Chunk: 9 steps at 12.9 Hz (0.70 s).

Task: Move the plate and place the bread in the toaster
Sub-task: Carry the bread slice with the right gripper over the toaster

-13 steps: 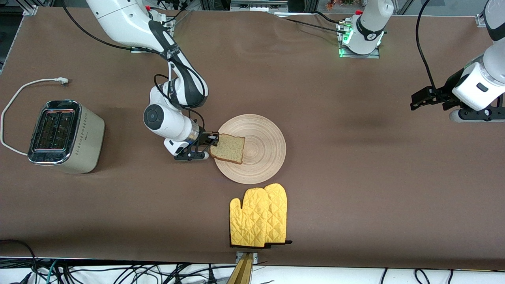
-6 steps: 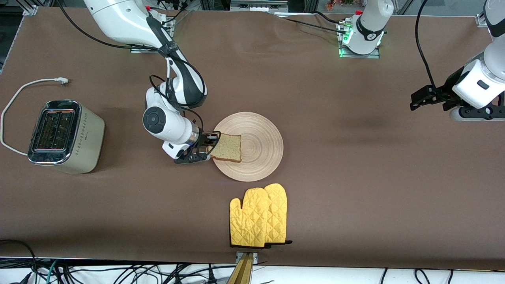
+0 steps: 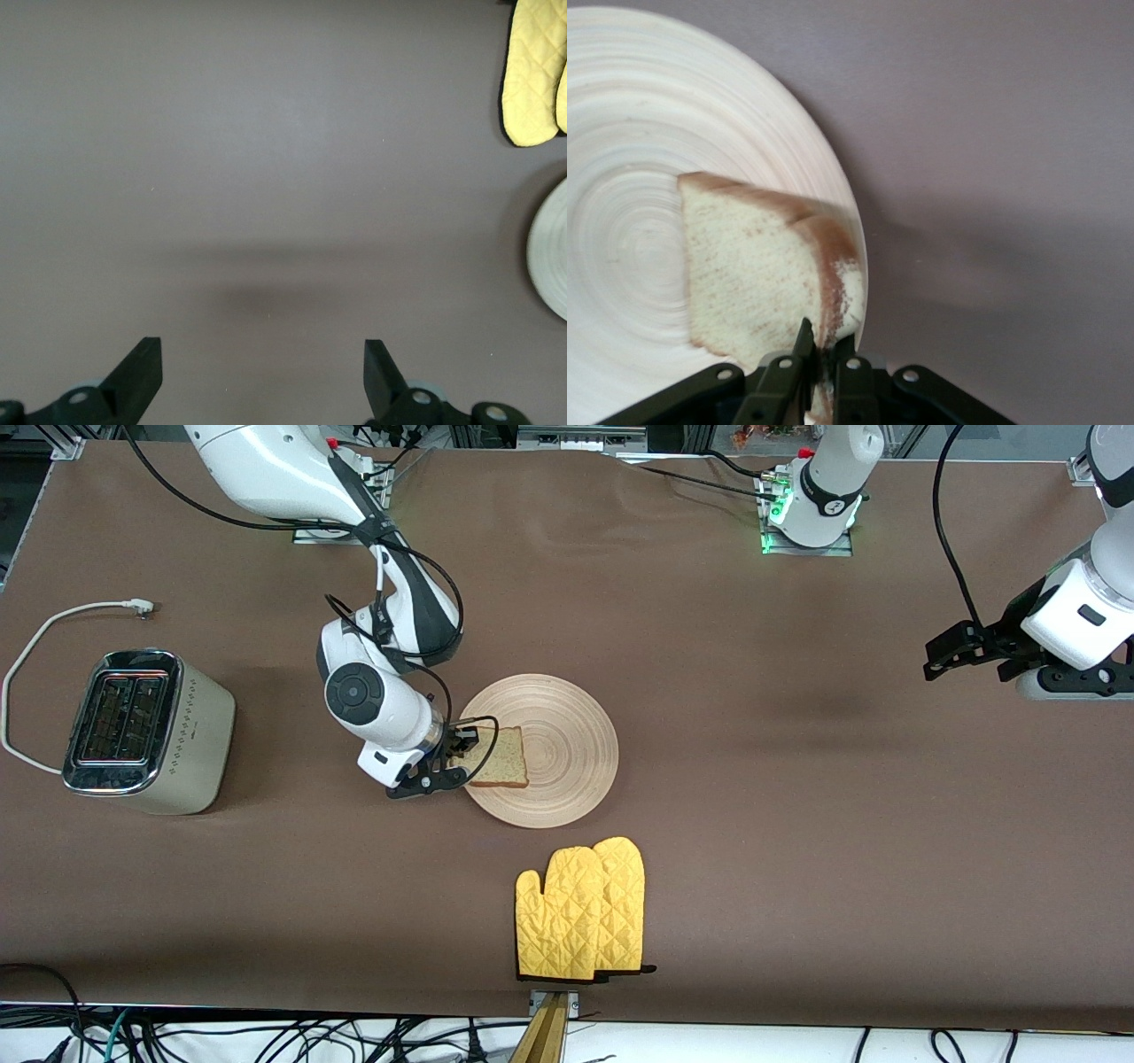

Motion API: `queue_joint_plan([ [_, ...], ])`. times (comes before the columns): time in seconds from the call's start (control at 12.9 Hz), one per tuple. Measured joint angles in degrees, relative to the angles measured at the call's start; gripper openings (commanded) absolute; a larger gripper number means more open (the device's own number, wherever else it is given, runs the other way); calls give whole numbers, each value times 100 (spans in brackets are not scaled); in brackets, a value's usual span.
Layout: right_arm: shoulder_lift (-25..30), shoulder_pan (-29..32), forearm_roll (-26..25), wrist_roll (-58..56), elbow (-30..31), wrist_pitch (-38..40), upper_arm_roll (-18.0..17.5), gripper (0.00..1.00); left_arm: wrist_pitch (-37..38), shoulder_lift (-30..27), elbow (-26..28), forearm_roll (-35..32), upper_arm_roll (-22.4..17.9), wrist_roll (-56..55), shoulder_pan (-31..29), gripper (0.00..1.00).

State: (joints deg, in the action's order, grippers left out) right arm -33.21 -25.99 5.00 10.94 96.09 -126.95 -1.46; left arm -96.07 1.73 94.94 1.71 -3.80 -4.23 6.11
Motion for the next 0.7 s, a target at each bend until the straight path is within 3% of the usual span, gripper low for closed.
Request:
queue_joint_plan([
  [0.23,-18,-58,-598,280,16,37,0,0,36,0,0,0,0,-2,-1,100],
  [0.46,-12,-62,-667,292,1,143,53,0,52,-1,0,0,-56,-11,-7,100],
  [0.7,153,-49,-676,289,-275,723,316,0,128,-25,-3,0,-127,-11,-22,100],
])
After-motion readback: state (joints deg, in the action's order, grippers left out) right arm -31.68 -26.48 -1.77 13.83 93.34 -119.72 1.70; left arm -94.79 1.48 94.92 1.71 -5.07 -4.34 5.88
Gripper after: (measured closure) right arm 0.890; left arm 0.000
